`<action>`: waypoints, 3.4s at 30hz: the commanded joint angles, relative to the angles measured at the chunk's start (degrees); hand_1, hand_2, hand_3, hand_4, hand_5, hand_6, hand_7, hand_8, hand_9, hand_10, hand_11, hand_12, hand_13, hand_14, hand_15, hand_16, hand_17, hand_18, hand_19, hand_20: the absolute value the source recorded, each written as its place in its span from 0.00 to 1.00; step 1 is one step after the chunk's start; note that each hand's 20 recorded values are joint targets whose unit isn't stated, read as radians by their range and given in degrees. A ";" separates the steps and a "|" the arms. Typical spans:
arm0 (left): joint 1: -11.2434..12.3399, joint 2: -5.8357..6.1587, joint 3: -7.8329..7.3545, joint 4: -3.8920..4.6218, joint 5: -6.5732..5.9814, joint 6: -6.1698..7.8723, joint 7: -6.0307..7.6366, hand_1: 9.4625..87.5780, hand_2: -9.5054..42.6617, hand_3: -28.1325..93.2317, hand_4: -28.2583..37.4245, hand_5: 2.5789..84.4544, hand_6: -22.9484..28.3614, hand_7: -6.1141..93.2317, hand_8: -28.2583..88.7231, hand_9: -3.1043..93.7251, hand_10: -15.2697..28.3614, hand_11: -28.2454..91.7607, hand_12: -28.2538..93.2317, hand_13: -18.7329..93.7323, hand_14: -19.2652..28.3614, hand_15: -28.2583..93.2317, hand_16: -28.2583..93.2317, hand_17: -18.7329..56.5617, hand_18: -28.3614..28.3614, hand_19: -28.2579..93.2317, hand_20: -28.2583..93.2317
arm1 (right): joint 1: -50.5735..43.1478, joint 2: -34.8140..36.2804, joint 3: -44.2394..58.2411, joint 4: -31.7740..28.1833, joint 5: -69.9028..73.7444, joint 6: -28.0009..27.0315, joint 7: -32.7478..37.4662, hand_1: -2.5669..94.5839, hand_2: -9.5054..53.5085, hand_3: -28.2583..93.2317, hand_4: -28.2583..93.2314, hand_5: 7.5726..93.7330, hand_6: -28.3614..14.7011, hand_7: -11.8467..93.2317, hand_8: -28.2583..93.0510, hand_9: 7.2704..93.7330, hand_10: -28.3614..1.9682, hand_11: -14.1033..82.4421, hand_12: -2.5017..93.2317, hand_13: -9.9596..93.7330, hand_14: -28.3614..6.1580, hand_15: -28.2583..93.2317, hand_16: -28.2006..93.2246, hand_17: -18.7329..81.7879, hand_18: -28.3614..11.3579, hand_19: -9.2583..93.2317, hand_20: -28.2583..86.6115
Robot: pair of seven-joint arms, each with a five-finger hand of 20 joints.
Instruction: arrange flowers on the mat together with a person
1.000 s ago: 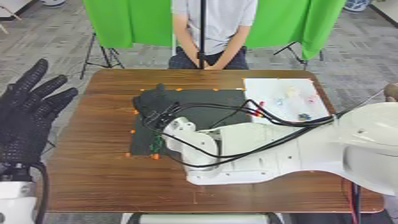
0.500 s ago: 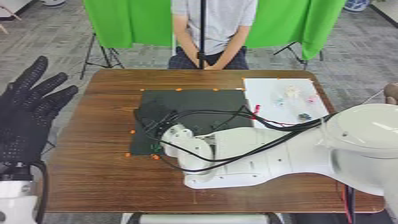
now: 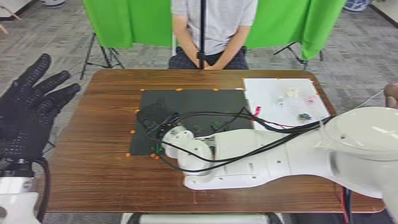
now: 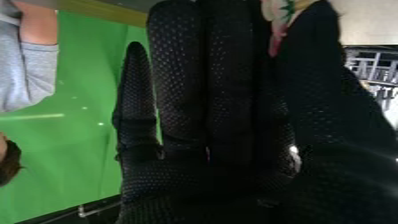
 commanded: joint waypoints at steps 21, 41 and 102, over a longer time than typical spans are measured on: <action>2.20 -2.09 -1.50 -0.23 0.96 -1.00 -3.59 0.13 0.31 0.85 0.01 0.34 0.53 0.16 0.17 0.35 0.69 0.38 0.33 0.36 0.88 0.60 0.19 0.13 0.82 0.56 0.38 | 0.77 3.76 6.37 -5.36 2.37 2.43 -1.79 0.43 0.00 0.75 0.00 0.72 0.78 0.29 0.11 0.83 0.62 0.48 0.23 0.77 0.61 0.69 0.38 0.40 0.27 0.73 0.37; 10.06 -2.99 -1.75 -0.33 -1.79 3.41 -0.05 0.11 0.32 0.84 0.00 0.35 0.53 0.15 0.17 0.34 0.69 0.37 0.33 0.36 0.87 0.60 0.19 0.13 0.82 0.55 0.38 | -27.30 20.05 47.01 -21.63 25.21 -3.16 -15.17 0.30 0.12 0.78 0.01 0.64 0.71 0.26 0.12 0.69 0.49 0.34 0.18 0.67 0.41 0.64 0.35 0.35 0.21 0.71 0.37; 11.42 -3.51 0.72 -1.30 -1.61 4.83 0.63 0.12 0.33 0.85 0.00 0.34 0.52 0.15 0.17 0.34 0.68 0.37 0.33 0.35 0.87 0.59 0.19 0.13 0.81 0.54 0.37 | -77.00 32.67 105.57 -32.99 67.16 -8.55 -29.69 0.27 0.15 0.81 0.01 0.50 0.69 0.24 0.13 0.54 0.41 0.30 0.18 0.54 0.32 0.62 0.32 0.30 0.19 0.63 0.38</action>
